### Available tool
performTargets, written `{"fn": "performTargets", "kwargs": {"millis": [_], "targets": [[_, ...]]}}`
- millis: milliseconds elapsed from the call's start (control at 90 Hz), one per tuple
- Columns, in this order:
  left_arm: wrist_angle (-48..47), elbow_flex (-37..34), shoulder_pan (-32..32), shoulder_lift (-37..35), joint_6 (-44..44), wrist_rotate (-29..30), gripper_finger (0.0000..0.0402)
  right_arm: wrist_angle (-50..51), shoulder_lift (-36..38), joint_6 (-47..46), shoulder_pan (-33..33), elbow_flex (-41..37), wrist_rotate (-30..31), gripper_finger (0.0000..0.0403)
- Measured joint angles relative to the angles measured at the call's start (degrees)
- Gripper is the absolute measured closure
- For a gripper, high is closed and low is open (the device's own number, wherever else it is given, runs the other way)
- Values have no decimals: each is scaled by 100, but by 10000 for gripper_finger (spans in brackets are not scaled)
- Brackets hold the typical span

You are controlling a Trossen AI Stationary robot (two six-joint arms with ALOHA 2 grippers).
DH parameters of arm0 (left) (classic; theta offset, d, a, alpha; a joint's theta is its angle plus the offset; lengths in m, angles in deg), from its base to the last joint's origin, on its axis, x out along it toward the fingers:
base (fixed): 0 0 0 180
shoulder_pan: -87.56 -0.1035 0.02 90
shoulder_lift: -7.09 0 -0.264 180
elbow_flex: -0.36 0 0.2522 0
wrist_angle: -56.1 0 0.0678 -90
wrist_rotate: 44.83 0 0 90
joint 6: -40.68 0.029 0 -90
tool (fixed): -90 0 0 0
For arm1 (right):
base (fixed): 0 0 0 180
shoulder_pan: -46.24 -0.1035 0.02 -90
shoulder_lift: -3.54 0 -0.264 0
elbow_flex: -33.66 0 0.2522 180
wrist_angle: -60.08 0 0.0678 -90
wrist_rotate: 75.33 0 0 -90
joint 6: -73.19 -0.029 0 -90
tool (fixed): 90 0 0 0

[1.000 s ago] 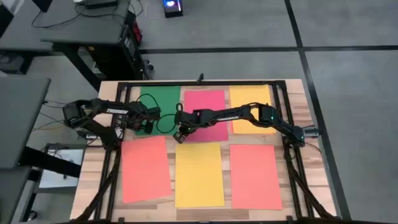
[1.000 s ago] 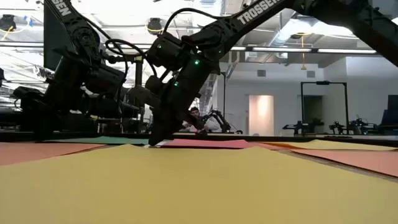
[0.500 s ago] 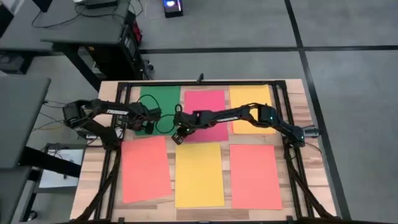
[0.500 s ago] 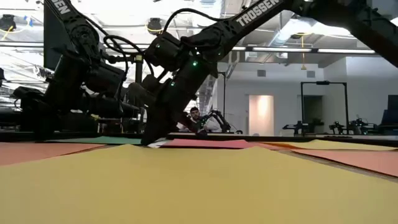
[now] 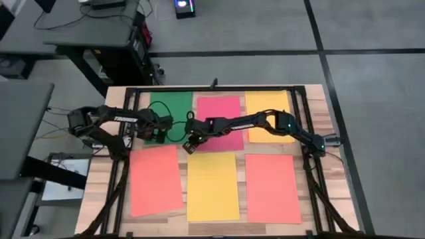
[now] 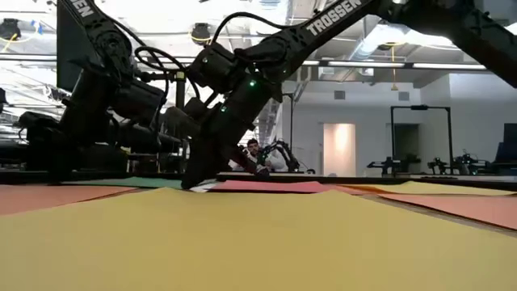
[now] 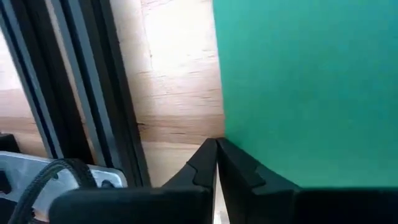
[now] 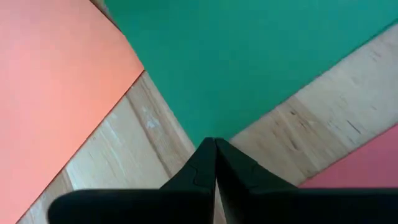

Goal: Organize paper
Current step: Stack the green paper on top of the green paper

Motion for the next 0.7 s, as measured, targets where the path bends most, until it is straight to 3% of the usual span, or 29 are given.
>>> {"fn": "performTargets", "kwargs": {"millis": [200,444,567,700], "targets": [[-129,-2,-48,-220,-57,417,402,57,4,41,17,2,5,403],[-171,4,12,-1060,-139,711,402,150,54,316,21,1,25,403],[-127,223,421,-1707,-194,780,402,508,269,542,-45,-29,96,403],[-126,567,1081,-2297,-243,1296,402,691,749,950,-146,-31,185,403]]}}
